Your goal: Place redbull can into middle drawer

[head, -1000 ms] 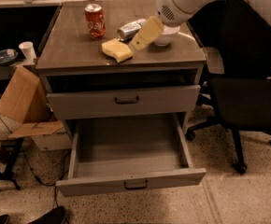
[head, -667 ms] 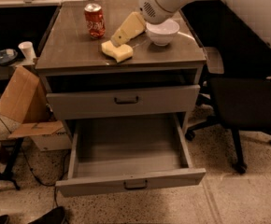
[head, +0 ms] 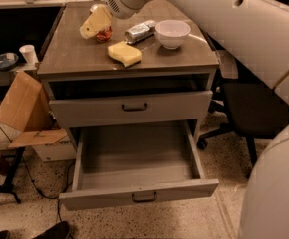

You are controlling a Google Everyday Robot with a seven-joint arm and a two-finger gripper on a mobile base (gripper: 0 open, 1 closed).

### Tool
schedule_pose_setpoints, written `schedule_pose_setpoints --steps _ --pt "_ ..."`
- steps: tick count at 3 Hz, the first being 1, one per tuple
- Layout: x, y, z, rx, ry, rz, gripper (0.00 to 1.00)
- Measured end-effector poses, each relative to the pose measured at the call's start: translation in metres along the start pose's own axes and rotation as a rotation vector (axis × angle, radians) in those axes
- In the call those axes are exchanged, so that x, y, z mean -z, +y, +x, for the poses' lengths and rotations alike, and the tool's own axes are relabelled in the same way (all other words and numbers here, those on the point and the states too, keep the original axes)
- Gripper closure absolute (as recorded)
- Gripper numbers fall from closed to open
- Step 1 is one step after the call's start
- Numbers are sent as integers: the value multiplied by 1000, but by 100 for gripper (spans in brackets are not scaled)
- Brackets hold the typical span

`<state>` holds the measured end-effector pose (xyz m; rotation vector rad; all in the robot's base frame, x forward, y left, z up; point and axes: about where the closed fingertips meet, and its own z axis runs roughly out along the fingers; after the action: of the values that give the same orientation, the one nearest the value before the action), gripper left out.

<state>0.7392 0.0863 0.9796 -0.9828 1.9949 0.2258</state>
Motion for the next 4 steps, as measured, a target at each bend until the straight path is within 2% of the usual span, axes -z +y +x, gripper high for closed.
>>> schedule_pose_setpoints --steps 1,2,3,4 --pt "-5 1 1 8 8 -11 0" --pt "0 -28 13 -2 8 42 0" --pt "14 -66 31 -39 -14 99 0" --pt "24 -98 44 -58 -26 128 0"
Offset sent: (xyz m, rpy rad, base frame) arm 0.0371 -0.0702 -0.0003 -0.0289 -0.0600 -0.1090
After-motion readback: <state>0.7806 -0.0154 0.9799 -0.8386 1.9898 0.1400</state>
